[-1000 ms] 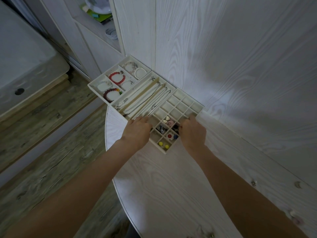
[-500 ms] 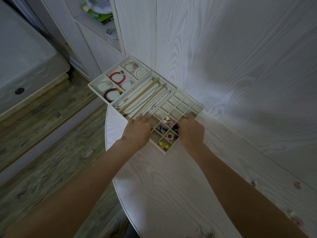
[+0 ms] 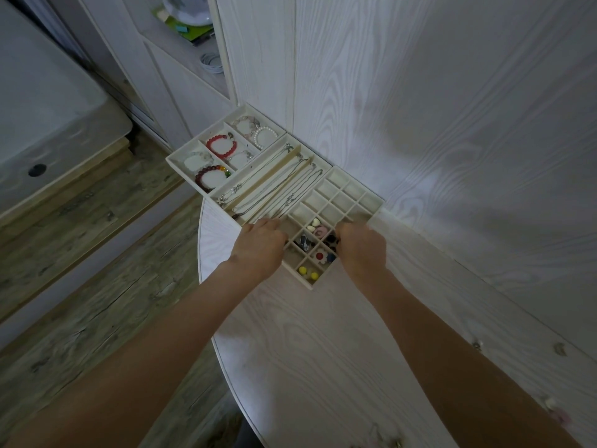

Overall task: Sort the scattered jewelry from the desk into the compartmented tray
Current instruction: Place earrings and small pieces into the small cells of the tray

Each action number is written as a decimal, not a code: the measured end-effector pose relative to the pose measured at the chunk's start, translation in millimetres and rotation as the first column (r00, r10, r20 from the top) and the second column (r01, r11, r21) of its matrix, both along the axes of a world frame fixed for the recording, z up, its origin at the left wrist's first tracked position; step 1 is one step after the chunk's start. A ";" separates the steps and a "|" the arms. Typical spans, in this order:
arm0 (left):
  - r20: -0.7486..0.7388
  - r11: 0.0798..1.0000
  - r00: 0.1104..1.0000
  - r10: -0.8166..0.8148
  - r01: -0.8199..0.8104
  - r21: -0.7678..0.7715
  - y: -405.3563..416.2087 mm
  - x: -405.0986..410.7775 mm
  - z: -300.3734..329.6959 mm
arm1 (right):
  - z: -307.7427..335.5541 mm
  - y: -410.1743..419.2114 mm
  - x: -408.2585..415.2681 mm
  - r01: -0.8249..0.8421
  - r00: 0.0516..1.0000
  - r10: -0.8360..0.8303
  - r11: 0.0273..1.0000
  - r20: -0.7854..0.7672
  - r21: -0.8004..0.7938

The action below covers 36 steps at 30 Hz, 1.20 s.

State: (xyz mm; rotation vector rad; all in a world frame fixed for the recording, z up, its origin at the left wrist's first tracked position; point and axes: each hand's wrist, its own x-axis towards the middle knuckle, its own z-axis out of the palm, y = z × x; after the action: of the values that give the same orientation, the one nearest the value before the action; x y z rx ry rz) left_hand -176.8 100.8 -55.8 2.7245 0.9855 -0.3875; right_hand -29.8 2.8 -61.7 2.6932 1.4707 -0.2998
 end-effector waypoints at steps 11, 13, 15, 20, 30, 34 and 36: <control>0.002 1.000 1.000 0.013 -0.013 -0.007 0.2 0.3 1.0 | 1.2 -2.9 -2.4 -0.022 0.999 0.015 0.985 0.043 0.170; -0.001 1.000 1.000 0.009 -0.009 -0.003 0.3 0.9 1.4 | -0.5 -2.8 -2.6 -0.009 0.999 0.003 0.991 0.042 0.136; -0.004 1.000 1.000 0.009 -0.009 0.001 0.5 1.0 1.8 | -2.0 -2.4 -0.6 0.000 1.000 -0.001 0.999 0.016 0.052; -0.011 1.000 1.000 0.008 -0.008 0.003 0.6 2.0 2.0 | -4.8 2.2 0.9 0.036 0.999 -0.036 0.999 0.018 0.030; 0.004 1.000 1.000 0.010 -0.011 0.012 0.6 1.8 -2.0 | -8.7 2.4 6.4 0.126 0.992 -0.126 0.992 -0.015 0.019; -0.001 1.000 1.000 0.011 -0.011 0.015 0.7 2.4 -2.6 | -10.0 -1.1 7.3 0.140 0.990 -0.139 0.990 -0.035 0.019; 0.001 1.000 1.000 0.011 -0.011 0.012 0.6 2.7 -2.3 | -11.4 0.3 8.0 0.163 0.986 -0.162 0.986 -0.049 0.023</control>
State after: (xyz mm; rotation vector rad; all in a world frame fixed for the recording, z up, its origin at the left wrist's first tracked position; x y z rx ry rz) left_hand -174.1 101.4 -58.1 2.7278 1.0056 -0.3796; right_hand -21.8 3.1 -73.1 2.8524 1.2766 -0.3557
